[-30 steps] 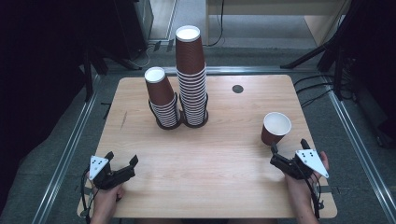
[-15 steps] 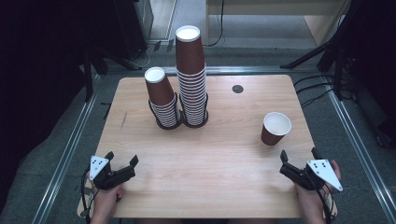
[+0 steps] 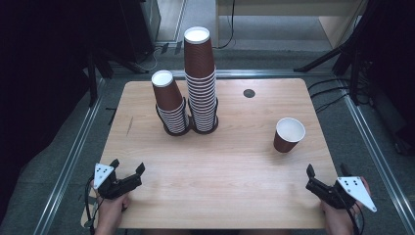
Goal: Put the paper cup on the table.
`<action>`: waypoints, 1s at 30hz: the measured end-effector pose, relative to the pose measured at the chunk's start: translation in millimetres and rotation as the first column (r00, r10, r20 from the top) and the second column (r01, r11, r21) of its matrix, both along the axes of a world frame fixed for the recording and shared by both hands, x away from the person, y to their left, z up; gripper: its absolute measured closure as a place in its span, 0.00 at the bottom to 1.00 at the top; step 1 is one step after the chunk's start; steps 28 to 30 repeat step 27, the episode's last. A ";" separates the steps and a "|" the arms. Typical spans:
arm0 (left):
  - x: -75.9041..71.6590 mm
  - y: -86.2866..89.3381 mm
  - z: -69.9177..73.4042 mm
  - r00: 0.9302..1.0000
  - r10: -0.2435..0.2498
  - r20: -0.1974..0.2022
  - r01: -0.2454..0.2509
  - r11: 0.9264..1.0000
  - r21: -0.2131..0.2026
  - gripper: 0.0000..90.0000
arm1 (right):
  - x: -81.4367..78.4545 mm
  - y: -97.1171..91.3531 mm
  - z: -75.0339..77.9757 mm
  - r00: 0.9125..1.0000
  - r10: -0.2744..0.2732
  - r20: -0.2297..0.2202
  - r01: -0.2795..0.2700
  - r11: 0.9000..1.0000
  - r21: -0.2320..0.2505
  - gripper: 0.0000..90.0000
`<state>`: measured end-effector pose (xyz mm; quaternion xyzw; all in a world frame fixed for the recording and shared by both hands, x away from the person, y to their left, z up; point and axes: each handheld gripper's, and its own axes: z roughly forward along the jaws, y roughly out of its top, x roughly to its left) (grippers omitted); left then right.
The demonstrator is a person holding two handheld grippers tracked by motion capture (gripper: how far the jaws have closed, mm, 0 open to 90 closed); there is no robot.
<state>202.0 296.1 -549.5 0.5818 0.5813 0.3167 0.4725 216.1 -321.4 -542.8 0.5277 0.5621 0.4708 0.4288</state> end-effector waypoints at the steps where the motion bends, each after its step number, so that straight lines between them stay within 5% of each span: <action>1: 0.0 0.0 0.0 1.000 0.000 0.000 0.000 1.000 0.000 0.00 | -3.0 -3.4 0.0 1.000 -0.007 0.001 0.007 1.000 0.001 0.00; 14: -0.7 -0.7 -0.1 1.000 0.002 0.001 -0.002 1.000 0.008 0.00 | -18.0 -18.1 -1.2 1.000 -0.026 -0.014 0.027 0.999 0.024 0.00; 30: -3.8 1.1 -0.1 1.000 0.009 0.018 -0.009 1.000 -0.013 0.00 | -16.8 -15.7 -2.8 0.999 -0.029 -0.020 0.029 0.999 0.016 0.00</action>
